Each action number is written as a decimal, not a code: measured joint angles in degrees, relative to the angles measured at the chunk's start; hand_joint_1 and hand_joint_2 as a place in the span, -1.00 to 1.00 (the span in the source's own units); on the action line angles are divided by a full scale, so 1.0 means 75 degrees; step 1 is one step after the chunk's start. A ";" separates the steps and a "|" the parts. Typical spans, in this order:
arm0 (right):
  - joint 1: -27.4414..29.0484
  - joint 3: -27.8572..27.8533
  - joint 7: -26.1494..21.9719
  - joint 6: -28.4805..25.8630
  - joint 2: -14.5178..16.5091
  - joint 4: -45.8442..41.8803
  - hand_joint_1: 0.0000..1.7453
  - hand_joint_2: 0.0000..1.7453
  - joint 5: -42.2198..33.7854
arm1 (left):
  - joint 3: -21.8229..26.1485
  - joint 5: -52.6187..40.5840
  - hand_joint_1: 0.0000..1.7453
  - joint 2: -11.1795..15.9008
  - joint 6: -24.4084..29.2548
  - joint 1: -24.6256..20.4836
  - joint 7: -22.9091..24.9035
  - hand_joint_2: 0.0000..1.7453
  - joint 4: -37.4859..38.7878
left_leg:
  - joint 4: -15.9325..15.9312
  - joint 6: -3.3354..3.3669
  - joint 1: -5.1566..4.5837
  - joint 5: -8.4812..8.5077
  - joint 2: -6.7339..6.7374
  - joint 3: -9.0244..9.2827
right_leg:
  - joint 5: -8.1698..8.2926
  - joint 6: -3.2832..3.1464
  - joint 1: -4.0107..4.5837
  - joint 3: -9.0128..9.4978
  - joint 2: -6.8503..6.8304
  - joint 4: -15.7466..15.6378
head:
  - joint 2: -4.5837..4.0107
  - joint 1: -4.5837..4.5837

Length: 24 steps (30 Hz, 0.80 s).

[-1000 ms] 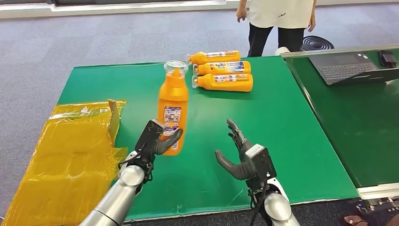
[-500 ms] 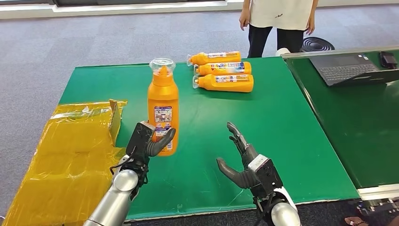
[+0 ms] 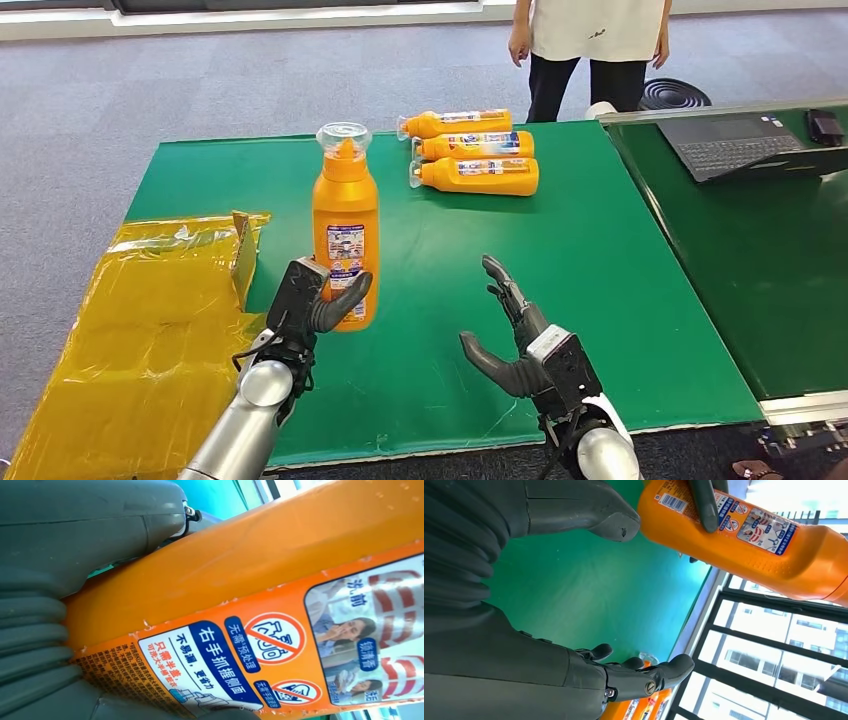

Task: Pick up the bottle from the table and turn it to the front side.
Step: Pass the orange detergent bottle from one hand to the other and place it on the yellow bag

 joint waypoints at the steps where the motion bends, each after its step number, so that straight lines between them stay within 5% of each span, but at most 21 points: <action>1: 0.0000 0.0000 0.0000 0.0000 0.0000 -0.0002 -1.00 1.00 0.0000 | 0.0001 0.0000 1.00 -0.0001 0.0000 0.0000 0.0000 1.00 0.0001 | 0.0000 0.0000 0.0000 0.0000 0.0000 0.0000 | 0.0000 0.0000 0.0000 0.0000 0.0000 0.0000 | 0.0000 0.0000; 24: 0.0000 0.0000 0.0000 0.0000 0.0000 -0.0007 -1.00 1.00 0.0000 | 0.0003 -0.0001 1.00 -0.0005 0.0000 0.0000 0.0000 1.00 0.0002 | 0.0000 0.0000 0.0000 0.0000 0.0000 0.0000 | 0.0000 0.0000 0.0000 0.0000 0.0000 0.0000 | 0.0000 0.0000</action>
